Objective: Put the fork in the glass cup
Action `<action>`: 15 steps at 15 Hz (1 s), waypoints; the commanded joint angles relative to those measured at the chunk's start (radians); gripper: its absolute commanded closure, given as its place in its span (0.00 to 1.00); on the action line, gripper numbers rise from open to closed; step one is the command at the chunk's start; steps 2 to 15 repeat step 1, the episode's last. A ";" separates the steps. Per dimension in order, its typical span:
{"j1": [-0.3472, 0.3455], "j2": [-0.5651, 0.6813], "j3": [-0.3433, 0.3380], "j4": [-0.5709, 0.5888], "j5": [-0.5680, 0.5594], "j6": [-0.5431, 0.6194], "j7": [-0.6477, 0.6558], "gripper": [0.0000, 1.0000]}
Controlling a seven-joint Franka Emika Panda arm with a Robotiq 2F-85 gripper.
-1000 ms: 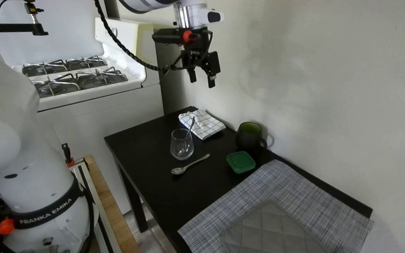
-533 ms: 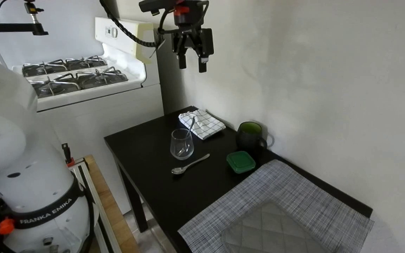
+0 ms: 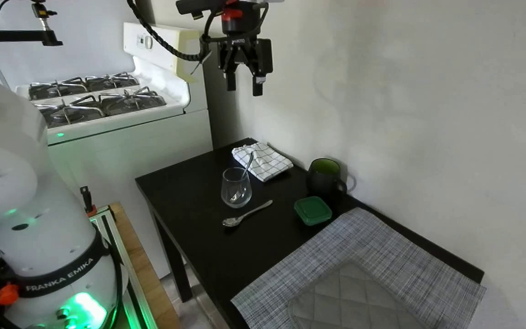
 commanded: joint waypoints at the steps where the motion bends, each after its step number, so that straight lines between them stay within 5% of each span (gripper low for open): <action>1: 0.023 0.001 -0.020 0.002 -0.009 -0.003 0.008 0.00; 15: 0.023 0.001 -0.020 0.002 -0.009 -0.003 0.008 0.00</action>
